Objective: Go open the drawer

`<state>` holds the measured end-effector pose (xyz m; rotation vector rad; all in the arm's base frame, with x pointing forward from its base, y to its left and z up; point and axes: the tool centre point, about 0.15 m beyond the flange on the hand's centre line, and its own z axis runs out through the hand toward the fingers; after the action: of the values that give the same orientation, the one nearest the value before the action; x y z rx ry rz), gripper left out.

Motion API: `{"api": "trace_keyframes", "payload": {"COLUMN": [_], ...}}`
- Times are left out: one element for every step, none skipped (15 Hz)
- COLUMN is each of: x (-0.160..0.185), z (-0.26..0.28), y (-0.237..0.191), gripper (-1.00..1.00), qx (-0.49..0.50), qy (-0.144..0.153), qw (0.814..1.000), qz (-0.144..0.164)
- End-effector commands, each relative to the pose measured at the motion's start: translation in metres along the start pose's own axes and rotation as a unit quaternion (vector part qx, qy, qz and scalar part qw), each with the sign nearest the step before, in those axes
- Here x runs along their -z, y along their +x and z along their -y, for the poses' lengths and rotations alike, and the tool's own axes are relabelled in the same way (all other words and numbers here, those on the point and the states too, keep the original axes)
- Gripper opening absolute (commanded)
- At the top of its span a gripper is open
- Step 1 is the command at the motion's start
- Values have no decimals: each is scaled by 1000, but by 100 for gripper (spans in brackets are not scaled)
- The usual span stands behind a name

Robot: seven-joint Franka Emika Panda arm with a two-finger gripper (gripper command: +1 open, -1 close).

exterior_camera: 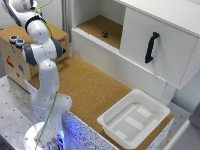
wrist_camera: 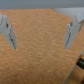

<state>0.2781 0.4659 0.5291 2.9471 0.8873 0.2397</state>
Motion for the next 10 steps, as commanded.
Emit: {"api": "trace_keyframes", "payload": {"x": [-31,-35,-39,-42,-45,-47,-51,-56,-61,-69], "z": [-80,-91,-101,-112,-120,-124,-130,-134,-137,-138], "y": [-69,-76,-82,-89,-95,-99,-103,-106,-108,-109], "gripper": [100,100,100,100,100,100,100,100,100,100], "qx": [-105,-123,-140,-159,-174,-185,-200,-213,-226,-235], "qy": [55,55,60,56,63,62,68,70,72,78], "qw": [991,989,987,985,981,980,976,974,970,968], "qz": [-55,-51,-48,-46,-48,-47,-49,-45,-43,-35]}}
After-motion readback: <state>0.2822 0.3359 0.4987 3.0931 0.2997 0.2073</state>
